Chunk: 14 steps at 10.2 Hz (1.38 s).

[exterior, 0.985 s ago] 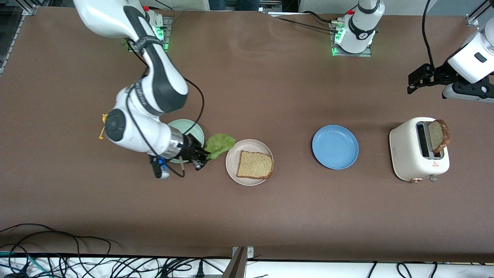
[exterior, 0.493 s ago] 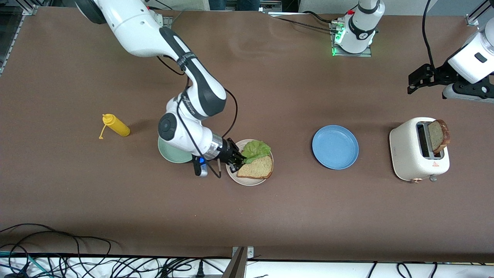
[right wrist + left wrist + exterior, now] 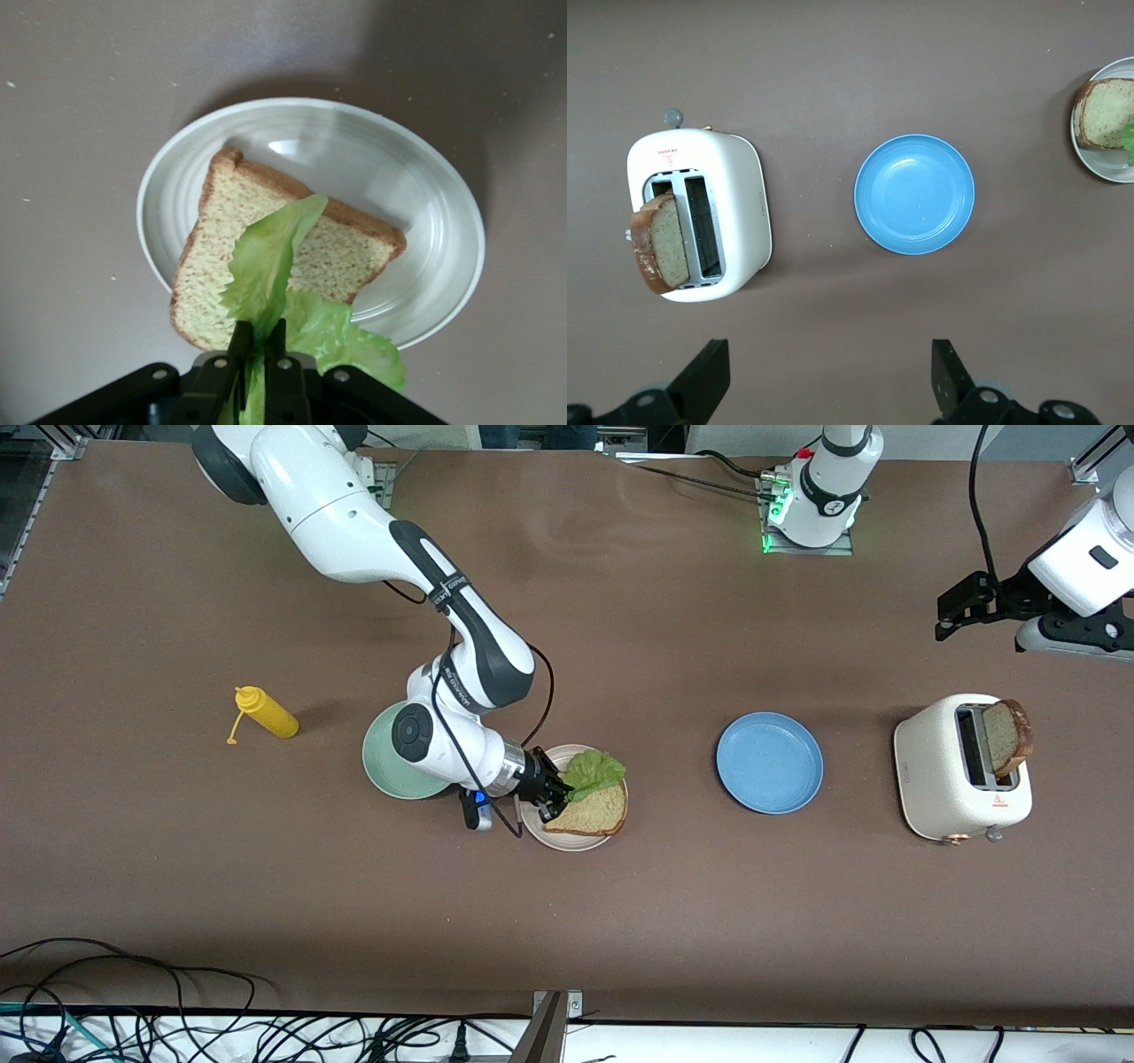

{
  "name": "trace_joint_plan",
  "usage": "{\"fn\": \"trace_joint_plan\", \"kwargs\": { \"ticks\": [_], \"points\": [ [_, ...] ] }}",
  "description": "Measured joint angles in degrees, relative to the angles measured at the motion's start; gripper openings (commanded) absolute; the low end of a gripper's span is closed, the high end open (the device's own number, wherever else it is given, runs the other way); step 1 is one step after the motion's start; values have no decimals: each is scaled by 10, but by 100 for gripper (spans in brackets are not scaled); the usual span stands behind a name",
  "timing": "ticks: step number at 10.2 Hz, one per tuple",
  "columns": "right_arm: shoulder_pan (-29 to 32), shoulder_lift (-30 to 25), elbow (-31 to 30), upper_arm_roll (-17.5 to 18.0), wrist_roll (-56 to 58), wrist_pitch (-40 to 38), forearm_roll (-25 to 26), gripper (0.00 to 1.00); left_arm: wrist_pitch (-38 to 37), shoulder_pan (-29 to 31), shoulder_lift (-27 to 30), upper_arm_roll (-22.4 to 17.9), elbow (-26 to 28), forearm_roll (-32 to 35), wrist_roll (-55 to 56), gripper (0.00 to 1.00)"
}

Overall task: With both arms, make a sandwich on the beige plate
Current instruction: 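Lower the lettuce onto the bread and open the right gripper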

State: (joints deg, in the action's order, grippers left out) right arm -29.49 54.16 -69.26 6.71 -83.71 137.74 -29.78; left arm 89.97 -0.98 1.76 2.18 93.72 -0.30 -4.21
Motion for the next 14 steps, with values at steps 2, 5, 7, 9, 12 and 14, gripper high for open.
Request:
{"fn": "trace_joint_plan", "kwargs": {
  "ticks": [2,5,7,9,12,14],
  "points": [
    [-1,9,0,0,0,0,0,4,0,0,0,0,0,0,0,100],
    [-1,13,1,0,0,0,0,53,0,0,0,0,0,0,0,100],
    [-1,14,2,0,0,0,0,60,0,0,0,0,0,0,0,100],
    [-1,14,2,0,-1,0,0,89,0,0,0,0,0,0,0,100],
    [0,14,7,0,-2,0,0,99,0,0,0,0,0,0,0,100],
    [3,13,18,-4,-21,-2,0,100,0,0,0,0,0,0,0,100]
  ]
}}
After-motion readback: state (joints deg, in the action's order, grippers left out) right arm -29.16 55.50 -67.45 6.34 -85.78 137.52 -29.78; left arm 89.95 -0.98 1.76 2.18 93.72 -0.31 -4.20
